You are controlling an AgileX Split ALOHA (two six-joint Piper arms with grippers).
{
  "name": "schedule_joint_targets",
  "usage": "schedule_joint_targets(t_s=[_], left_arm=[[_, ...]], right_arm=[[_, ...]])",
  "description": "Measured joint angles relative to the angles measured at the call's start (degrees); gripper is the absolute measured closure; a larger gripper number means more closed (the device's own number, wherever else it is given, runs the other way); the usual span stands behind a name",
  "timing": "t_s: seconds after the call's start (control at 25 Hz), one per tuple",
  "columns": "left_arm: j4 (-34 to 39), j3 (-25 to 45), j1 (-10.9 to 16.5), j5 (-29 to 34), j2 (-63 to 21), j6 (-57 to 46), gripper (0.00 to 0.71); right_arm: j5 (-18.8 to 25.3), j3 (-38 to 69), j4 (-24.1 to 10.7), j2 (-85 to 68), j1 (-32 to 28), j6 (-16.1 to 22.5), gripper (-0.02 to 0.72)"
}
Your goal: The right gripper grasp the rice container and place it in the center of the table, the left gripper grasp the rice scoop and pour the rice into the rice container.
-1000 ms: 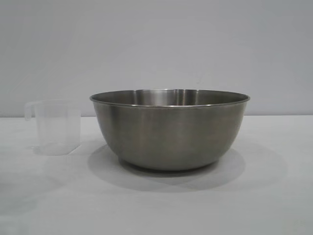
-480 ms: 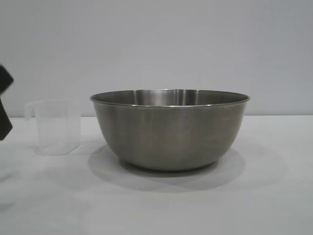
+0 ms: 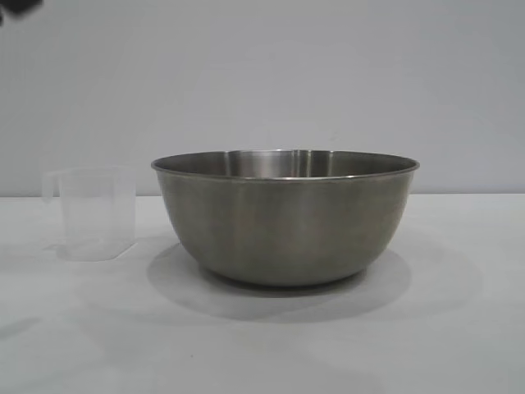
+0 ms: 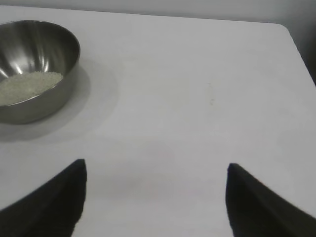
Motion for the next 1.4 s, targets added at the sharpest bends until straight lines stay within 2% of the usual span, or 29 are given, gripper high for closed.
schedule_joint_targets(t_s=[0.08, 0.28, 0.32, 0.36, 0.4, 0.52, 0.68, 0.72, 0.88, 1.0, 1.2, 1.4], left_arm=[[0.77, -3.72, 0.00, 6.03, -4.86, 0.00, 0.445], [0.89, -6.67, 0.00, 11.63, -14.24, 0.00, 0.445], [0.89, -6.68, 0.00, 12.21, -16.52, 0.00, 0.397], [0.89, -6.78, 0.00, 13.15, -18.48, 0.00, 0.408], [0.89, -6.78, 0.00, 14.22, -20.87, 0.00, 0.349], [1.65, -7.01, 0.00, 18.29, -27.08, 0.00, 0.257], [5.69, -7.08, 0.00, 25.54, -34.91, -1.19, 0.261], [7.12, -7.08, 0.00, 27.74, -36.28, -2.07, 0.219], [13.44, -7.08, 0.00, 38.03, -42.05, -6.56, 0.235], [16.15, -5.73, 0.00, 39.51, -46.88, -7.72, 0.235], [18.04, 1.71, 0.00, 39.97, -56.00, -8.32, 0.235], [18.43, 8.94, -0.85, 33.94, -62.25, -10.83, 0.235]], right_arm=[[0.00, 0.00, 0.00, 0.00, 0.00, 0.00, 0.180], [0.00, 0.00, 0.00, 0.00, 0.00, 0.00, 0.180], [0.00, 0.00, 0.00, 0.00, 0.00, 0.00, 0.180], [0.00, 0.00, 0.00, 0.00, 0.00, 0.00, 0.180], [0.00, 0.00, 0.00, 0.00, 0.00, 0.00, 0.180], [0.00, 0.00, 0.00, 0.00, 0.00, 0.00, 0.180], [0.00, 0.00, 0.00, 0.00, 0.00, 0.00, 0.180], [0.00, 0.00, 0.00, 0.00, 0.00, 0.00, 0.180], [0.00, 0.00, 0.00, 0.00, 0.00, 0.00, 0.180], [0.00, 0.00, 0.00, 0.00, 0.00, 0.00, 0.180], [0.00, 0.00, 0.00, 0.00, 0.00, 0.00, 0.180], [0.00, 0.00, 0.00, 0.00, 0.00, 0.00, 0.180]])
